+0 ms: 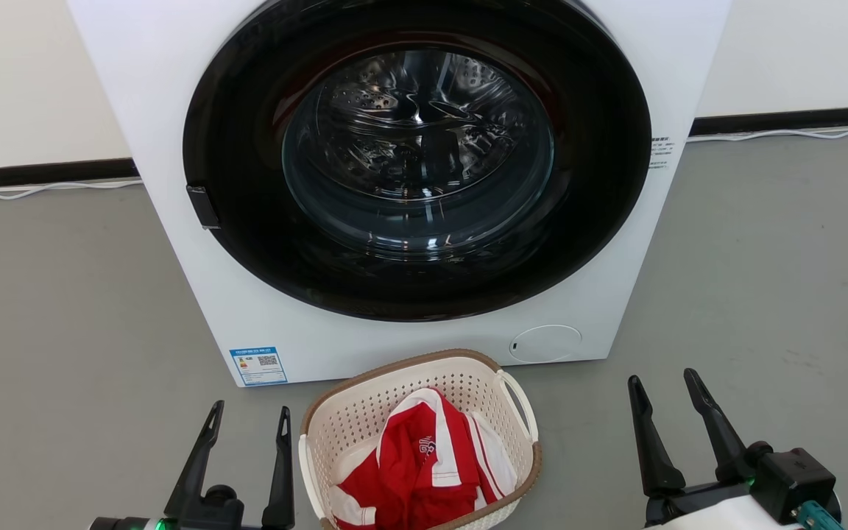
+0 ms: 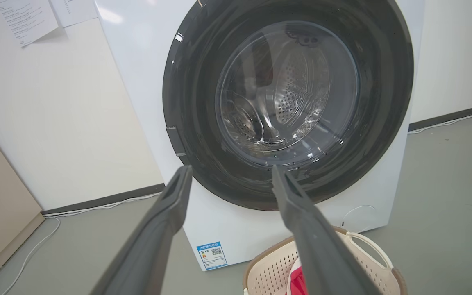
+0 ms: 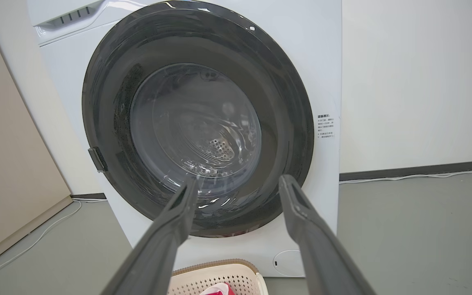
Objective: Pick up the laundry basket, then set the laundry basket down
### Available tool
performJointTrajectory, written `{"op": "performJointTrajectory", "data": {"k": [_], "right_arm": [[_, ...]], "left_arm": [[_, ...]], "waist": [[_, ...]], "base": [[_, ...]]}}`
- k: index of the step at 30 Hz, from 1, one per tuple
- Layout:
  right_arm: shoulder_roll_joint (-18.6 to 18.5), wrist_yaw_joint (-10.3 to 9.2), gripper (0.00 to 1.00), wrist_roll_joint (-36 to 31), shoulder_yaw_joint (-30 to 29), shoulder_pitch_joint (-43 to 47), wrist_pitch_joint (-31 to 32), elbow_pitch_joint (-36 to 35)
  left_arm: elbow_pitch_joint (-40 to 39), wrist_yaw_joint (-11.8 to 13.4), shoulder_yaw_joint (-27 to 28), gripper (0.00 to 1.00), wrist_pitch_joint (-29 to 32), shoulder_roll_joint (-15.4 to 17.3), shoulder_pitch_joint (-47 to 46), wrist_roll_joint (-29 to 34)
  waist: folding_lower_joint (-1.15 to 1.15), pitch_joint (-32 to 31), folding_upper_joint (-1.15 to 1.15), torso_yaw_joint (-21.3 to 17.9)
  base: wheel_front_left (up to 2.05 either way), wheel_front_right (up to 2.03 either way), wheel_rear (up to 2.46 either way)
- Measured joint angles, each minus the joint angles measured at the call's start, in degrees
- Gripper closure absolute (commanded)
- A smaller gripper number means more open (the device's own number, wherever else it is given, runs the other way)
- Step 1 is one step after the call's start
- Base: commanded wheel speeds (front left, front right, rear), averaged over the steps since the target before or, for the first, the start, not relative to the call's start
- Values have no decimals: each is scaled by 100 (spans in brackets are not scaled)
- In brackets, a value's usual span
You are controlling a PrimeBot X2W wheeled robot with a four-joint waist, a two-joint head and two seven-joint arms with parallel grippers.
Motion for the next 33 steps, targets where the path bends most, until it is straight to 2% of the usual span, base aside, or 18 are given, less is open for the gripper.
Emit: {"op": "performJointTrajectory", "data": {"k": [21, 33], "right_arm": [[-1, 0, 0, -24, 5, 29, 0, -10], [-4, 1, 0, -22, -11, -204, -1, -105]], "left_arm": [[2, -92, 115, 0, 0, -73, 80, -7], [111, -272, 450, 0, 0, -267, -242, -167]], "waist": [[0, 102, 0, 5], [0, 751, 0, -41]], "base": [[0, 0, 0], [0, 0, 0]]}}
